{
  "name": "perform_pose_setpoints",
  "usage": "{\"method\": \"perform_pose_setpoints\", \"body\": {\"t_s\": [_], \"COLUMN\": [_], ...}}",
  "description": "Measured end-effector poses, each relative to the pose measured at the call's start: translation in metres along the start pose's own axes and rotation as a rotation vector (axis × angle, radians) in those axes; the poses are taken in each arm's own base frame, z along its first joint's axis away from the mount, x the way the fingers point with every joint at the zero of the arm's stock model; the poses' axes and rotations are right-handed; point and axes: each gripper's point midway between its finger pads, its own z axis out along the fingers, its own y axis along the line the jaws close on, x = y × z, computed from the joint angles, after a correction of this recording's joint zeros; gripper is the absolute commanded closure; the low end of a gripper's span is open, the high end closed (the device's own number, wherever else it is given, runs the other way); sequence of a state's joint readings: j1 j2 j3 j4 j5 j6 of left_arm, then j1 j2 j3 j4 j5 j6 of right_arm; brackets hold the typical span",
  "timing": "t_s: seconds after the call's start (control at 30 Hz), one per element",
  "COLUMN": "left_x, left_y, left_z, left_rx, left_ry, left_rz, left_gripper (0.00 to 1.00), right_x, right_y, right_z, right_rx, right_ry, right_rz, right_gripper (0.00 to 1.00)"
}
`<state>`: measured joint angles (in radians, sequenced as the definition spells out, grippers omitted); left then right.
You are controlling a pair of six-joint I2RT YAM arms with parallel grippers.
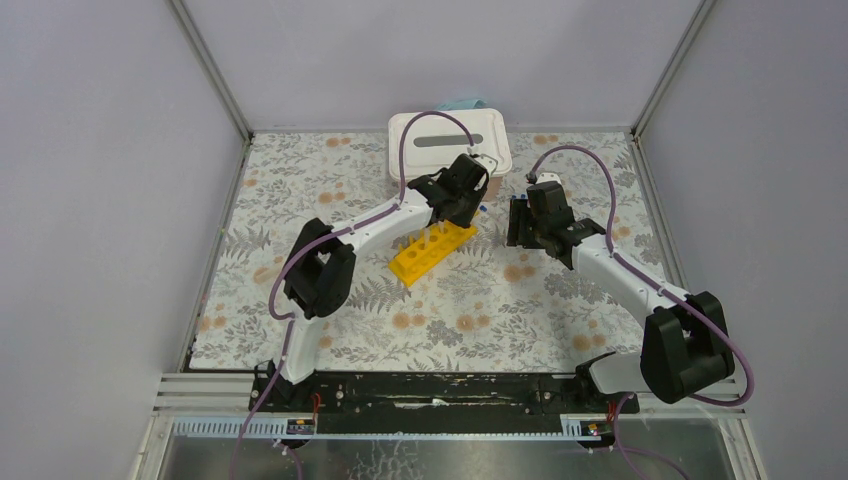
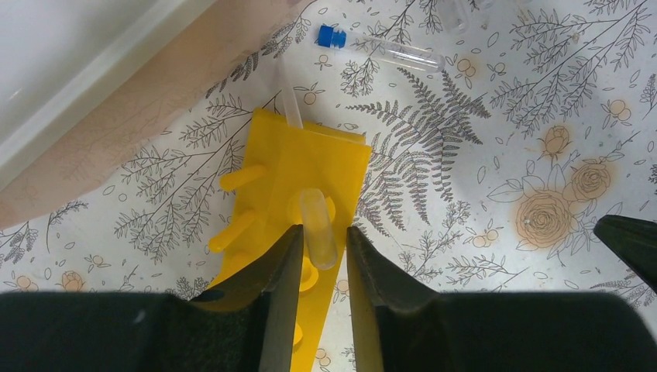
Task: Organize the chemistry lab equipment
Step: Insert the test tube into the slot of the test tube rack.
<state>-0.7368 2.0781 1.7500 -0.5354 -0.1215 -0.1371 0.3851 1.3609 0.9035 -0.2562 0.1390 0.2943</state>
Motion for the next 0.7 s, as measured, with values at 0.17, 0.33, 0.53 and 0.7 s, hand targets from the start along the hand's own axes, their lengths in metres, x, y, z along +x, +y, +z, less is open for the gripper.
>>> {"method": "perform_pose_setpoints", "body": {"t_s": [0.17,0.33,0.53,0.7], "left_x": [-0.0001,-0.0003,-0.0003,-0.0007], "left_y": [-0.0005,-0.0005,-0.0005,-0.0004], "left_z": [0.0002,0.0001,0.0001,-0.0001], "left_rx": [0.002,0.002,0.002,0.002], "left_ry": [0.0,-0.001,-0.001,-0.002], "left_rz": [0.0,-0.001,-0.001,0.0], "left_gripper": [0.71,0.71,0.72,0.74], "right_x": [0.0002,0.0002,0.0003,0.0003], "right_y": [0.0,0.0,0.0,0.0], "right_z": [0.0002,0.0002,0.0003,0.0003], "right_rx": [0.0,0.0,0.0,0.0], "right_ry": [0.001,0.001,0.001,0.001], "right_rz": [0.001,0.002,0.002,0.002], "right_gripper": [0.37,0.37,0.37,0.37]}}
